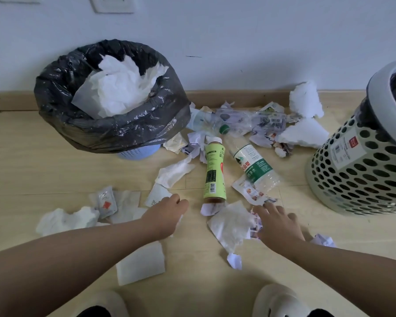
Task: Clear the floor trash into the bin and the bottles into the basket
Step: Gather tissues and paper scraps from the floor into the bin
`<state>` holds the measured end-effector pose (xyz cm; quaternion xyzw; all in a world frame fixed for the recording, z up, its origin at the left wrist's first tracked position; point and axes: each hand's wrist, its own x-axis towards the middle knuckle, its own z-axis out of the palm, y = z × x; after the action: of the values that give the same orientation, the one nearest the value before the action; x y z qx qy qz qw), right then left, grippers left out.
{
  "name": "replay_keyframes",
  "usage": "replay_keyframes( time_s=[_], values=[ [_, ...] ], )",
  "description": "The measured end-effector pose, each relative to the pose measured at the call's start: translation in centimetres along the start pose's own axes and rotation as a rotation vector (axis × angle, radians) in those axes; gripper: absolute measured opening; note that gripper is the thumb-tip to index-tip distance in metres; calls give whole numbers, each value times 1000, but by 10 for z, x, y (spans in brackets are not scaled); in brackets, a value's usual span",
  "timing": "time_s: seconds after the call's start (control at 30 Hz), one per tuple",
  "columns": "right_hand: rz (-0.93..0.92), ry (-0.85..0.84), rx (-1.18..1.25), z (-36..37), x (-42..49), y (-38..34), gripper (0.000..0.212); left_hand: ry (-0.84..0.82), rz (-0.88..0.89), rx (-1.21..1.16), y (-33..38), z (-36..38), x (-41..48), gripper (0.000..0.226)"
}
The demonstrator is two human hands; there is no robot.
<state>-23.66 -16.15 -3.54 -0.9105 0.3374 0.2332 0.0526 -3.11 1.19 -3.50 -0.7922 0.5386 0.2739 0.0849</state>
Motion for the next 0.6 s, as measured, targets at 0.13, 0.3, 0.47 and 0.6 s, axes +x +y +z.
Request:
replay_keyframes(
  time_s=[0.13, 0.3, 0.47, 0.6],
  values=[
    [-179, 205, 108, -17, 5, -25, 46, -57, 54, 76, 7, 2, -5, 39],
    [-572, 82, -68, -3, 2, -45, 59, -86, 83, 61, 8, 1, -9, 32],
    [-558, -122, -201, 1, 1, -43, 41, 146, -40, -435, 15, -17, -6, 14],
    [-471, -176, -131, -2, 10, -33, 35, 276, -301, -948, 21, -34, 1, 6]
  ],
)
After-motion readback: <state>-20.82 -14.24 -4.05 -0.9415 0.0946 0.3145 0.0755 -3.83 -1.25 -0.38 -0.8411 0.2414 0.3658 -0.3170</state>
